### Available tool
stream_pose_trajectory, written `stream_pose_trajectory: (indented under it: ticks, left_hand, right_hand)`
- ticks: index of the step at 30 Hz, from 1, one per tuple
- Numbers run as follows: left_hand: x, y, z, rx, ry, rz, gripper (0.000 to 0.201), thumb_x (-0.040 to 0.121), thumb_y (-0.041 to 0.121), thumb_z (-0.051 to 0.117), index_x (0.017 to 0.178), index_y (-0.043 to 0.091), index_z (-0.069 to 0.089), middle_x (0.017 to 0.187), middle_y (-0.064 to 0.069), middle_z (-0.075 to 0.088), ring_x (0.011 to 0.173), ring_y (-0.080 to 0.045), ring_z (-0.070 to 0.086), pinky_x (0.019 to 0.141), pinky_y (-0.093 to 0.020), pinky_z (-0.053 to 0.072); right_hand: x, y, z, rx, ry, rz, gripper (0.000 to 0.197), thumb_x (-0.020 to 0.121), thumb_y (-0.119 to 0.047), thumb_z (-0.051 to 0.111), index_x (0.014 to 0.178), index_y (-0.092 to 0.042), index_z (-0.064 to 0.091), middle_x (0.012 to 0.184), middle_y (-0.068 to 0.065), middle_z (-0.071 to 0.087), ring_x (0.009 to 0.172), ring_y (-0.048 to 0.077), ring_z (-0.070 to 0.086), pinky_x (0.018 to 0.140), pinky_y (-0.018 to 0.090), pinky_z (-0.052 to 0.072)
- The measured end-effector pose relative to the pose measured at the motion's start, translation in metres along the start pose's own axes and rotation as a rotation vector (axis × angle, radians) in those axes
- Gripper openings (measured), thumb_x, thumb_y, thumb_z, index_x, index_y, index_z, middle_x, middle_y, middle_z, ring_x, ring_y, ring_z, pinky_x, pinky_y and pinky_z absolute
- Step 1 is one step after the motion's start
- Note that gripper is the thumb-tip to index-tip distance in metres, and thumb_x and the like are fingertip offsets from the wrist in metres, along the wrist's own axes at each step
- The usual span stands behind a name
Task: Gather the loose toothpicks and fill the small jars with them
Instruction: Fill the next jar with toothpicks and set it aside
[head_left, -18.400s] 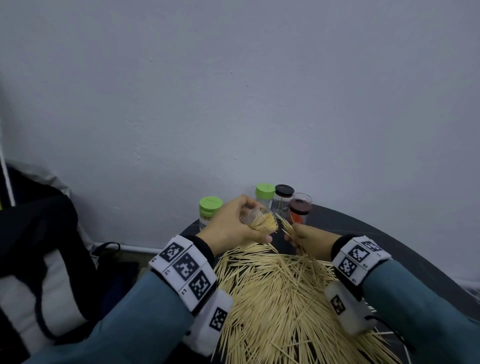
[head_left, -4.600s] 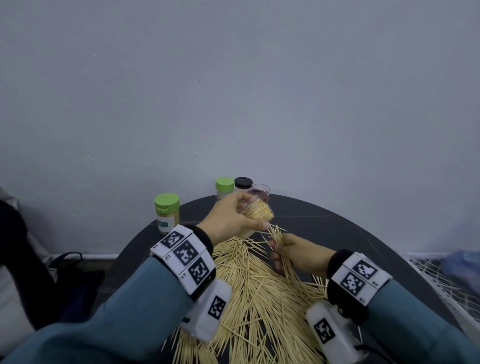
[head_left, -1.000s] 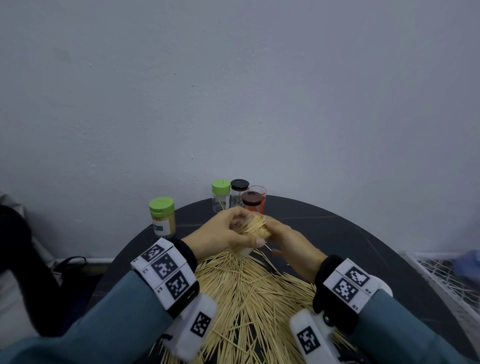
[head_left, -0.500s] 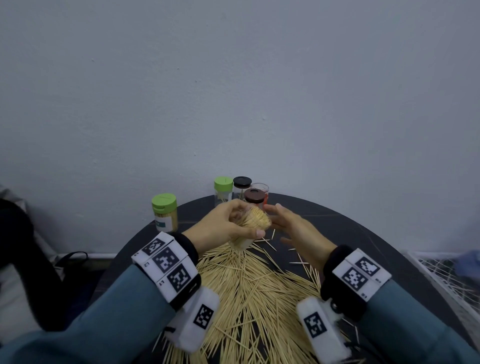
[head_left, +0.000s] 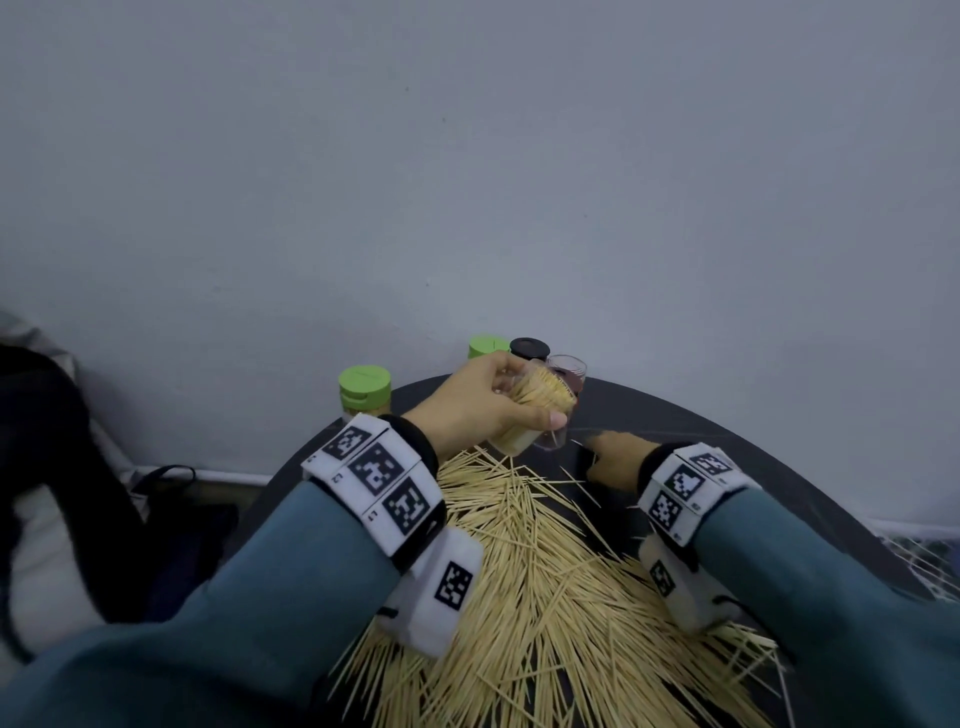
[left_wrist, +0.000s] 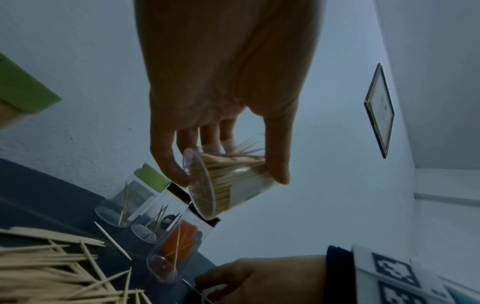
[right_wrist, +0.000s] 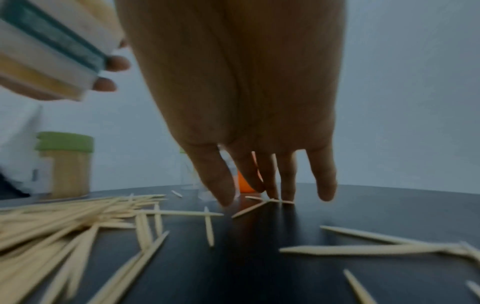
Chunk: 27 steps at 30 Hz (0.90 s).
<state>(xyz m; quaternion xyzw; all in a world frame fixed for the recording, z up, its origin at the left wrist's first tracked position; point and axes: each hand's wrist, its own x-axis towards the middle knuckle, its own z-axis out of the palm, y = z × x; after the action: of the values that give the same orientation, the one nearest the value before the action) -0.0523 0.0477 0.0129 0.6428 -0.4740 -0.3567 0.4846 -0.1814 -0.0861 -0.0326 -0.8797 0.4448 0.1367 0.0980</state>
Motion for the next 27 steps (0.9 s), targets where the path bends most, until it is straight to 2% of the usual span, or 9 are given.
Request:
stream_pose_trajectory:
  ticks: [2,6,7,11,13,17,19,22,27]
  left_hand:
    - [0.003,-0.001,0.000,0.001,-0.010,-0.010,0.060,0.071,0.017,0.079,0.123,0.012,0.049,0.121,-0.008,0.060,0.111,-0.023,0.058,0.090,-0.034,0.050]
    - [0.001,-0.001,0.001,-0.002,-0.017,-0.002,0.061,0.072,0.017,0.078,0.125,0.011,0.048,0.119,-0.009,0.061,0.099,-0.016,0.059,0.074,-0.022,0.049]
    - [0.000,0.000,0.001,-0.007,-0.016,-0.006,0.062,0.073,0.017,0.078,0.126,0.010,0.048,0.120,-0.010,0.061,0.101,-0.018,0.060,0.074,-0.023,0.049]
    - [-0.002,0.000,0.002,-0.010,-0.009,-0.006,0.065,0.071,0.018,0.079,0.128,0.009,0.048,0.122,-0.011,0.061,0.110,-0.024,0.059,0.088,-0.034,0.051]
    - [-0.002,0.000,0.002,-0.011,-0.014,-0.004,0.065,0.071,0.018,0.079,0.128,0.010,0.048,0.123,-0.011,0.061,0.111,-0.024,0.059,0.091,-0.036,0.050]
    - [-0.003,0.001,0.003,-0.017,-0.018,-0.003,0.068,0.071,0.019,0.079,0.130,0.010,0.047,0.124,-0.011,0.059,0.113,-0.023,0.057,0.092,-0.036,0.049]
    - [-0.003,0.002,0.003,-0.019,-0.015,-0.002,0.067,0.072,0.018,0.079,0.130,0.009,0.047,0.124,-0.011,0.059,0.113,-0.023,0.057,0.090,-0.034,0.049]
    - [-0.004,0.002,0.003,-0.027,-0.020,-0.006,0.065,0.072,0.016,0.078,0.129,0.009,0.047,0.123,-0.012,0.060,0.112,-0.023,0.058,0.086,-0.030,0.049]
    - [-0.005,0.004,0.004,-0.026,-0.023,-0.010,0.066,0.074,0.017,0.078,0.131,0.010,0.046,0.125,-0.010,0.058,0.112,-0.020,0.056,0.079,-0.023,0.047]
  right_hand:
    - [-0.006,-0.007,0.001,-0.045,-0.015,-0.023,0.039,0.094,-0.015,0.045,0.131,-0.003,0.049,0.135,0.014,0.047,0.122,0.026,0.047,0.100,0.030,0.038]
    - [-0.025,-0.024,0.006,-0.084,-0.015,-0.117,0.039,0.096,-0.018,0.043,0.132,-0.004,0.047,0.135,0.012,0.040,0.122,0.025,0.044,0.099,0.029,0.036]
    - [-0.030,-0.027,0.007,-0.079,-0.007,-0.149,0.038,0.096,-0.018,0.044,0.130,-0.004,0.050,0.133,0.012,0.041,0.121,0.025,0.045,0.098,0.029,0.037]
    - [-0.047,-0.035,0.007,-0.040,-0.004,-0.252,0.030,0.092,-0.017,0.051,0.116,-0.003,0.061,0.118,0.010,0.058,0.101,0.019,0.054,0.090,0.029,0.044]
    - [-0.053,-0.037,0.007,-0.031,-0.014,-0.273,0.030,0.090,-0.021,0.056,0.115,-0.006,0.062,0.114,0.008,0.061,0.091,0.014,0.051,0.085,0.026,0.045]
    - [-0.056,-0.039,0.006,-0.009,-0.003,-0.214,0.049,0.085,-0.029,0.064,0.126,-0.007,0.048,0.122,0.007,0.055,0.107,0.019,0.053,0.091,0.029,0.046]
    - [-0.056,-0.040,0.006,0.010,-0.038,-0.166,0.056,0.083,-0.034,0.067,0.127,-0.007,0.045,0.122,0.006,0.053,0.107,0.020,0.052,0.090,0.029,0.046]
    - [-0.055,-0.042,0.006,-0.007,-0.080,-0.115,0.052,0.082,-0.037,0.067,0.121,-0.006,0.050,0.115,0.006,0.054,0.100,0.019,0.051,0.084,0.028,0.045]
    - [-0.057,-0.047,0.007,-0.017,-0.105,-0.056,0.048,0.087,-0.034,0.063,0.122,-0.006,0.048,0.125,0.009,0.052,0.114,0.024,0.052,0.088,0.031,0.044]
